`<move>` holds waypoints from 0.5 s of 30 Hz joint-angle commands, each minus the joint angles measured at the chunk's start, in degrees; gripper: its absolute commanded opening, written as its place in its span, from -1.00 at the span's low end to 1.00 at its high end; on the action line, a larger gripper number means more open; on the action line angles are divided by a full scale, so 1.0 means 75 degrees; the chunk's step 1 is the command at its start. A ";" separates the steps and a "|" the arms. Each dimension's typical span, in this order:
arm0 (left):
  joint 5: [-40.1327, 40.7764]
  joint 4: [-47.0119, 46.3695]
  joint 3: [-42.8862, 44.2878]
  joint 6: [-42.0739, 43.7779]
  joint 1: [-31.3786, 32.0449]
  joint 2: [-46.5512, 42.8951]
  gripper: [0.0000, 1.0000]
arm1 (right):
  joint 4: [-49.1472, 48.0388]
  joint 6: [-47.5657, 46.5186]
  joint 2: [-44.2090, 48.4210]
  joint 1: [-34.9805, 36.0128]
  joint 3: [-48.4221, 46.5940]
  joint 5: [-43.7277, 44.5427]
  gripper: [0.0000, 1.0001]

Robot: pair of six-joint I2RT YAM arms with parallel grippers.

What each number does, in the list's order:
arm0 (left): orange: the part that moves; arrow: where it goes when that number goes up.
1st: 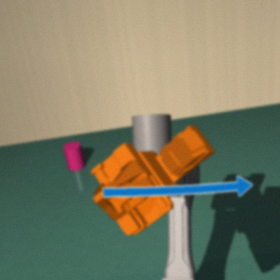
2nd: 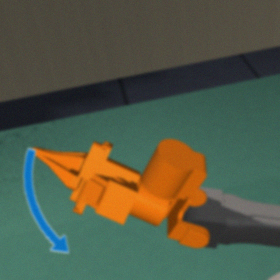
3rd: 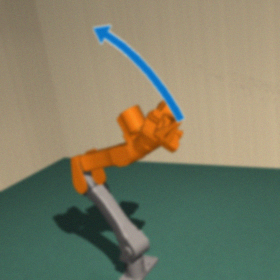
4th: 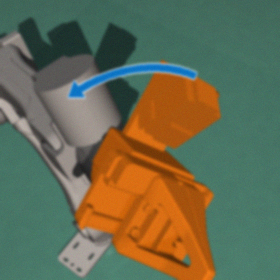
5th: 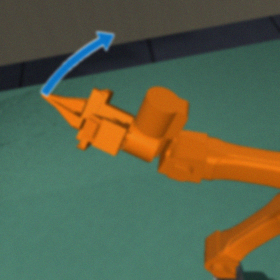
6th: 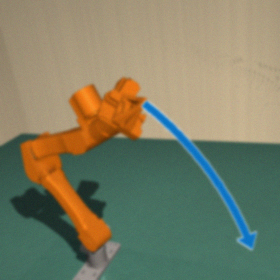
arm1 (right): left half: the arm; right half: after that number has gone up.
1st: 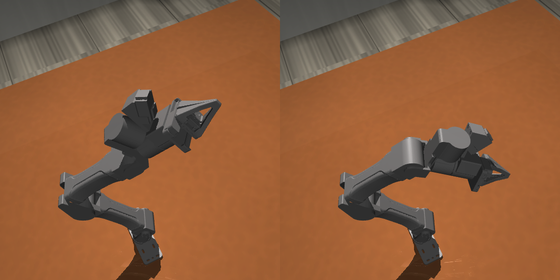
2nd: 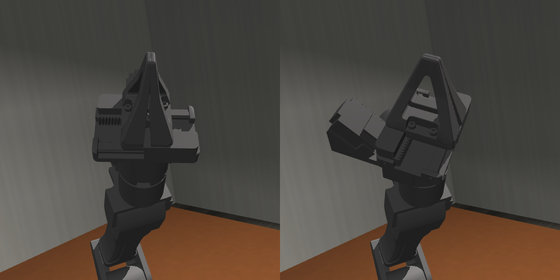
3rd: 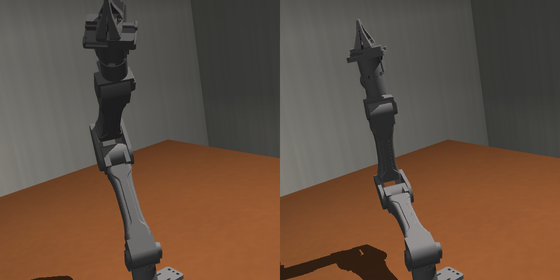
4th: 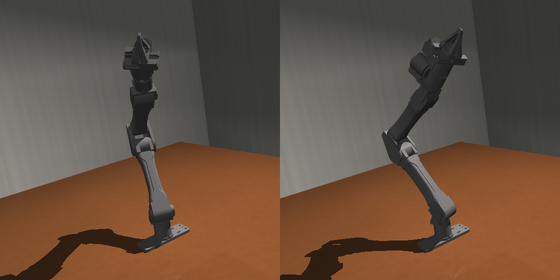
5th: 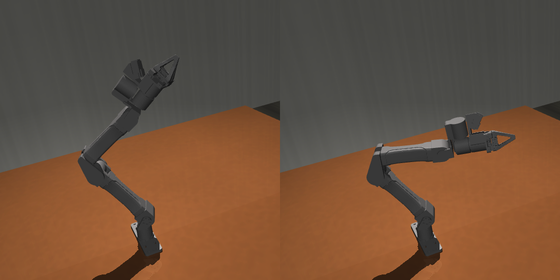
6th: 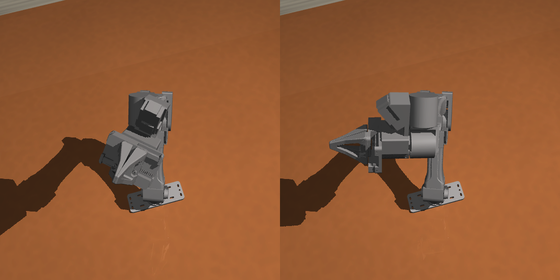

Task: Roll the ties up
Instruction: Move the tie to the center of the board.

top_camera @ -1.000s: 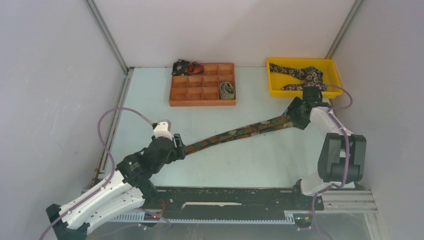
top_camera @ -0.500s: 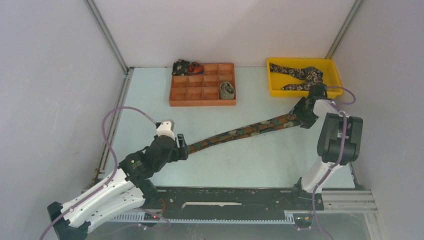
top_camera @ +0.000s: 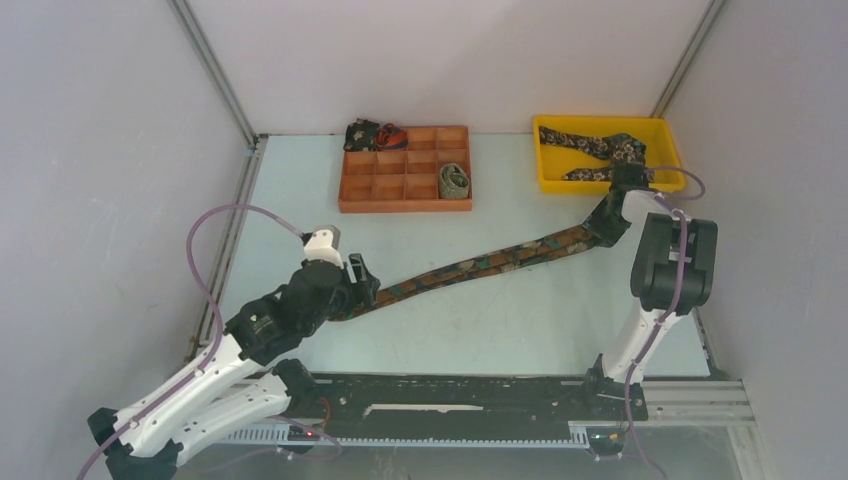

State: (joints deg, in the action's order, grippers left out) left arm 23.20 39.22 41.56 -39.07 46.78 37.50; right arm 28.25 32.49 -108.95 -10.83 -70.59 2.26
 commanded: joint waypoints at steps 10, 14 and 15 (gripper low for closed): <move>0.0138 0.0372 -0.0266 -0.0539 -0.0124 -0.0335 0.51 | 0.0008 -0.0262 -0.0111 -0.0282 -0.0342 0.0111 -0.65; 0.0340 0.0655 -0.0296 -0.0781 -0.0274 -0.0292 0.56 | -0.0122 -0.0272 0.0075 -0.0680 -0.0454 0.0003 -0.66; 0.0391 0.0727 -0.0324 -0.0861 -0.0339 -0.0289 0.57 | -0.0159 -0.0277 0.0122 -0.0793 -0.0491 0.0006 -0.66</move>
State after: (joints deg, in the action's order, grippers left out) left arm 23.79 42.63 40.03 -42.63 45.65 35.40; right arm 28.38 31.42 -109.69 -13.37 -71.72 1.32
